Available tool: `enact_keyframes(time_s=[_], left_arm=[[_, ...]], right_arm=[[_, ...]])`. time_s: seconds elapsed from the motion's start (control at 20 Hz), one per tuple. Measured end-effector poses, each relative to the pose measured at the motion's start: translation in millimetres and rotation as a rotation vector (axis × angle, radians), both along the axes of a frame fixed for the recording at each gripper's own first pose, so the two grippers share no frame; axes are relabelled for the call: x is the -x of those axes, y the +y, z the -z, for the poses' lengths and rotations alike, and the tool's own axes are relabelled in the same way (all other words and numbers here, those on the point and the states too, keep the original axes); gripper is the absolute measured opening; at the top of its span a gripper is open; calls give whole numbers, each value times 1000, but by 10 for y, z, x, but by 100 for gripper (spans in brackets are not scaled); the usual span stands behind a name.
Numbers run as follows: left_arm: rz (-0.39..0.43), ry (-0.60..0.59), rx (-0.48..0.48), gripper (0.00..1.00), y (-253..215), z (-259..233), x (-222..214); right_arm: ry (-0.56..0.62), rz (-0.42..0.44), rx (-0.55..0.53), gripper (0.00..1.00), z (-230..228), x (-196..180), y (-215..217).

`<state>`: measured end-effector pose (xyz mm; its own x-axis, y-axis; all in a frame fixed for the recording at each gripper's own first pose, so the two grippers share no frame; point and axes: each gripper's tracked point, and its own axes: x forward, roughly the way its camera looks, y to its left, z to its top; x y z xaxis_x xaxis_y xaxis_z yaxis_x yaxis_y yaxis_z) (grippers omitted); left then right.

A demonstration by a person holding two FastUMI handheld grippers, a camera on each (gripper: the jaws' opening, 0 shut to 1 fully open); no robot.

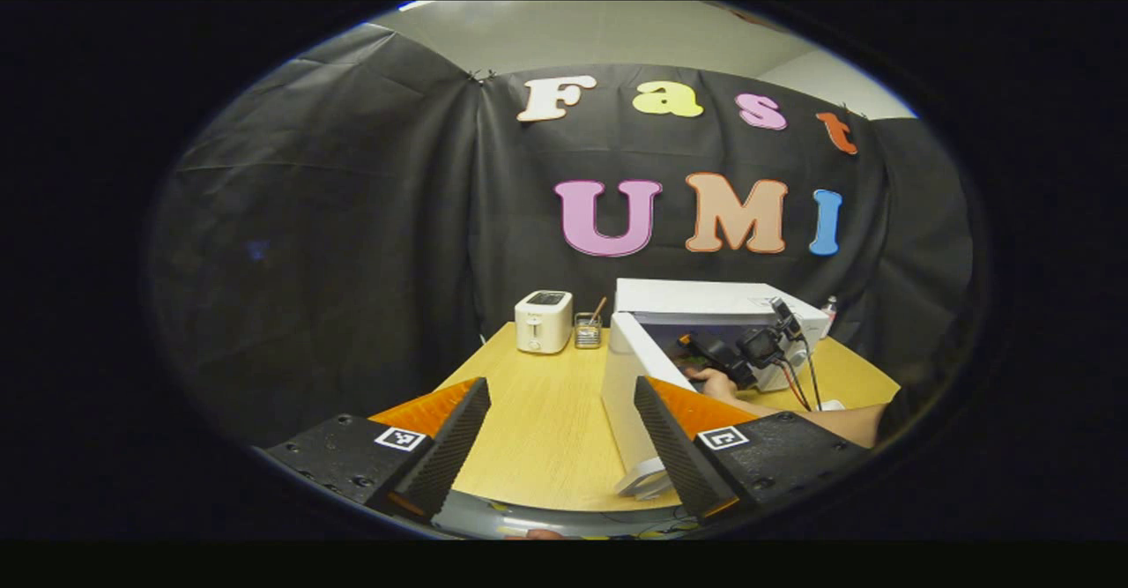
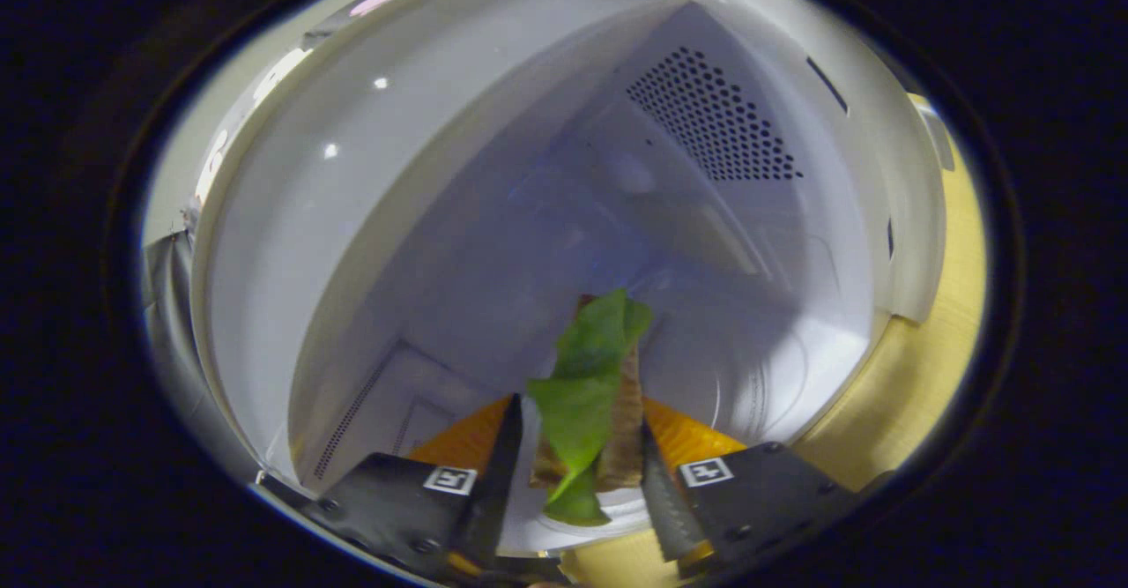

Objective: Open the microwave oven with the left hand, put the food in, and close the microwave oven.

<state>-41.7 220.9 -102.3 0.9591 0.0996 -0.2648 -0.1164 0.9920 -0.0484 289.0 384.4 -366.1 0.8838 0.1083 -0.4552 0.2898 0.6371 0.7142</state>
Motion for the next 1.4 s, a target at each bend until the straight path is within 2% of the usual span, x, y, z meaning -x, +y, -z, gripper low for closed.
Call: enact_keyframes(time_s=[0.1,0.25,0.3,0.4,0.45,0.5,0.6,0.65,0.8,0.85,0.9,0.95,1.0,1.05,1.1,1.15,1.25,1.4], left_arm=[[5,2,-8,94,-18,1,12],[9,1,-29,94,-18,-25,52],[7,-1,-28,96,-3,-33,64],[5,3,-22,98,-26,-31,75],[4,5,-25,98,-32,-39,88],[4,1,-28,94,-40,-43,100],[4,-3,-29,94,-52,-59,130],[4,-1,-26,94,-57,-55,141],[7,-10,-18,94,-114,-95,146],[9,-14,-24,94,-123,-111,158],[12,-19,-30,94,-131,-126,167],[14,-18,-35,94,-143,-138,181],[15,-20,-35,95,-155,-141,192],[17,-19,-32,96,-176,-145,203],[16,-19,-31,94,-195,-144,216],[14,-22,-31,96,-201,-158,236],[16,-30,-29,94,-228,-194,263],[23,-42,-42,96,-252,-229,277]], right_arm=[[9,-18,63,76,52,49,-41],[9,-35,229,99,110,74,-195],[10,-50,271,89,132,77,-222],[10,-68,322,90,158,91,-301],[8,-74,331,99,158,84,-335],[9,-89,330,99,160,83,-347],[12,-113,351,99,176,73,-373],[14,-127,358,92,163,88,-381],[4,-148,354,100,106,132,-407],[-12,-147,362,99,55,130,-426],[-33,-144,373,92,-1,119,-455],[-52,-144,373,90,-55,101,-457],[-61,-146,372,99,-91,92,-464],[-60,-151,369,99,-104,105,-467],[-55,-159,374,90,-107,123,-478],[-56,-169,390,90,-112,160,-499],[-80,-216,432,91,-164,265,-502],[-130,-314,505,91,-287,518,-549]])
